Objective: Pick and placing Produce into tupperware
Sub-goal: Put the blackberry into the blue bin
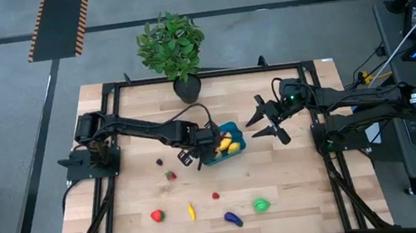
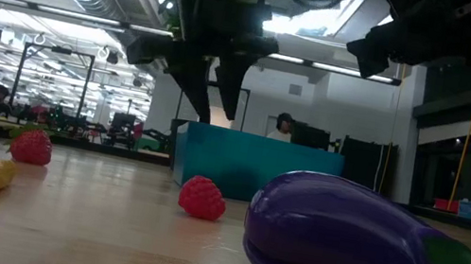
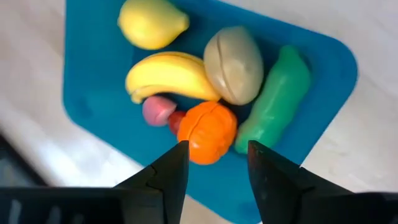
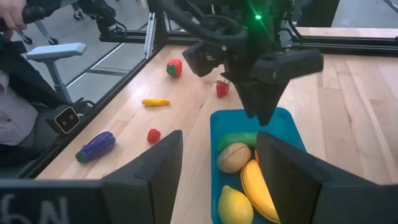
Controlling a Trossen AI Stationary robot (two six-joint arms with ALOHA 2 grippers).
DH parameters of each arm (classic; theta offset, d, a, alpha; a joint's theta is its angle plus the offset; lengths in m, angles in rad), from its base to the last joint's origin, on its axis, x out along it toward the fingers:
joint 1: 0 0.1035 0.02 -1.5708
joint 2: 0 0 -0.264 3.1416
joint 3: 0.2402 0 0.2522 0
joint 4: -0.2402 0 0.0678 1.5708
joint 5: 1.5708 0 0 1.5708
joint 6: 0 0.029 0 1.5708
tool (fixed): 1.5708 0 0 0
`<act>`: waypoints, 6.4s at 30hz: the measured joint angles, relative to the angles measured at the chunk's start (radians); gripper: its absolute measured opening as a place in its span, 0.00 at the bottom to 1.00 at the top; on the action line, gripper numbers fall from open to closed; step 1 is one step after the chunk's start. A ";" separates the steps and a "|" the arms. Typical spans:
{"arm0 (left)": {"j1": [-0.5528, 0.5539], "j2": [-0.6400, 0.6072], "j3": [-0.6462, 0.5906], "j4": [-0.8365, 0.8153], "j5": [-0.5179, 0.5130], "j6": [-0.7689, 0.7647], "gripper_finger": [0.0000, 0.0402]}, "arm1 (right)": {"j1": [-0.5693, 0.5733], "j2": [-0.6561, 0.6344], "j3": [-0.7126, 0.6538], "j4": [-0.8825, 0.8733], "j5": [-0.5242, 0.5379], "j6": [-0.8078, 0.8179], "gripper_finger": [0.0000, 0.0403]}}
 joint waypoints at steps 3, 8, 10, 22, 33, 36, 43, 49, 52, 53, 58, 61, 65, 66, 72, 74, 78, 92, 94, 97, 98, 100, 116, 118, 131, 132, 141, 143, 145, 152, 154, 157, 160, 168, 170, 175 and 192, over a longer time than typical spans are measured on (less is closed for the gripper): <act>-0.019 -0.001 0.000 0.003 -0.070 -0.040 0.36 | 0.000 0.000 0.000 0.000 0.000 0.000 0.51; -0.029 -0.023 -0.001 0.009 -0.077 -0.100 0.34 | 0.000 0.000 0.000 0.000 0.000 0.000 0.51; -0.029 -0.047 -0.001 0.007 -0.076 -0.151 0.33 | 0.000 0.000 0.000 -0.002 0.000 0.000 0.51; 0.015 -0.297 -0.063 0.061 0.186 -0.511 0.26 | 0.008 0.001 0.000 0.004 0.000 0.030 0.51; -0.062 -0.494 -0.418 0.326 0.072 -0.716 0.22 | 0.137 0.005 -0.008 0.006 0.000 0.084 0.51; -0.090 -0.545 -0.481 0.314 0.020 -0.800 0.21 | 0.172 0.016 -0.035 0.027 0.006 0.087 0.51; -0.168 -0.659 -0.602 0.255 -0.042 -0.999 0.19 | 0.207 0.048 -0.094 0.089 0.152 0.186 0.51; -0.234 -0.740 -0.648 0.053 -0.095 -1.229 0.17 | 0.209 0.062 -0.104 0.130 0.153 0.217 0.51; -0.259 -0.766 -0.648 -0.035 -0.095 -1.303 0.15 | 0.209 0.062 -0.105 0.141 0.153 0.209 0.51; -0.266 -0.771 -0.648 -0.049 -0.095 -1.322 0.15 | 0.209 0.062 -0.105 0.151 0.153 0.204 0.51; -0.305 -0.770 -0.648 -0.091 -0.093 -1.349 0.13 | 0.209 0.062 -0.104 0.209 0.153 0.185 0.51; -0.322 -0.768 -0.648 -0.095 -0.093 -1.354 0.12 | 0.209 0.062 -0.104 0.214 0.153 0.185 0.51; -0.333 -0.768 -0.648 -0.094 -0.092 -1.351 0.10 | 0.209 0.062 -0.104 0.214 0.153 0.188 0.51; -0.333 -0.768 -0.648 -0.094 -0.091 -1.355 0.10 | 0.209 0.062 -0.104 0.214 0.153 0.188 0.51; -0.333 -0.768 -0.648 -0.093 -0.094 -1.400 0.08 | 0.209 0.062 -0.104 0.214 0.153 0.188 0.51; -0.333 -0.768 -0.648 -0.092 -0.094 -1.409 0.07 | 0.209 0.062 -0.104 0.213 0.153 0.187 0.51; -0.332 -0.768 -0.648 -0.091 -0.094 -1.403 0.05 | 0.209 0.062 -0.104 0.213 0.153 0.186 0.51; -0.331 -0.767 -0.656 -0.091 -0.114 -1.432 0.13 | 0.208 0.062 -0.104 0.213 0.153 0.185 0.51; -0.331 -0.767 -0.679 -0.093 -0.133 -1.443 0.19 | 0.208 0.062 -0.104 0.213 0.153 0.185 0.51; -0.331 -0.767 -0.725 -0.093 -0.139 -1.500 0.29 | 0.208 0.062 -0.104 0.213 0.153 0.185 0.51; -0.331 -0.767 -0.742 -0.093 -0.139 -1.518 0.33 | 0.208 0.062 -0.104 0.212 0.153 0.185 0.51; -0.331 -0.767 -0.777 -0.093 -0.140 -1.550 0.39 | 0.209 0.062 -0.104 0.212 0.153 0.185 0.51; -0.331 -0.767 -0.818 -0.011 -0.098 -1.504 0.50 | 0.208 0.062 -0.104 0.212 0.153 0.181 0.51; -0.331 -0.767 -0.818 -0.001 -0.099 -1.504 0.50 | 0.209 0.062 -0.104 0.212 0.152 0.180 0.51; -0.331 -0.767 -0.933 0.204 -0.144 -1.398 0.47 | 0.209 0.062 -0.104 0.212 0.152 0.183 0.51; -0.331 -0.767 -0.939 0.219 -0.144 -1.390 0.46 | 0.209 0.062 -0.104 0.212 0.152 0.183 0.51; -0.331 -0.767 -1.025 0.338 -0.144 -1.405 0.45 | 0.208 0.062 -0.104 0.212 0.152 0.183 0.51; -0.331 -0.767 -1.045 0.378 -0.144 -1.405 0.45 | 0.209 0.062 -0.104 0.212 0.152 0.183 0.51; -0.331 -0.767 -1.063 0.400 -0.144 -1.406 0.45 | 0.208 0.062 -0.104 0.212 0.152 0.183 0.51; -0.331 -0.767 -1.071 0.411 -0.144 -1.407 0.44 | 0.208 0.062 -0.104 0.213 0.152 0.183 0.51; -0.331 -0.766 -1.071 0.411 -0.144 -1.407 0.43 | 0.208 0.062 -0.104 0.213 0.152 0.183 0.51; -0.331 -0.758 -1.071 0.412 -0.144 -1.407 0.42 | 0.208 0.062 -0.104 0.213 0.152 0.183 0.51; -0.331 -0.735 -1.071 0.427 -0.144 -1.407 0.41 | 0.209 0.062 -0.104 0.213 0.152 0.183 0.51; -0.332 -0.668 -1.069 0.477 -0.151 -1.408 0.38 | 0.208 0.062 -0.104 0.213 0.152 0.184 0.51; -0.332 -0.665 -1.068 0.479 -0.150 -1.410 0.36 | 0.209 0.062 -0.104 0.213 0.152 0.184 0.51; -0.332 -0.664 -1.068 0.478 -0.149 -1.430 0.29 | 0.209 0.062 -0.104 0.213 0.152 0.184 0.51; -0.331 -0.722 -1.073 0.465 -0.146 -1.468 0.25 | 0.208 0.062 -0.104 0.213 0.152 0.184 0.51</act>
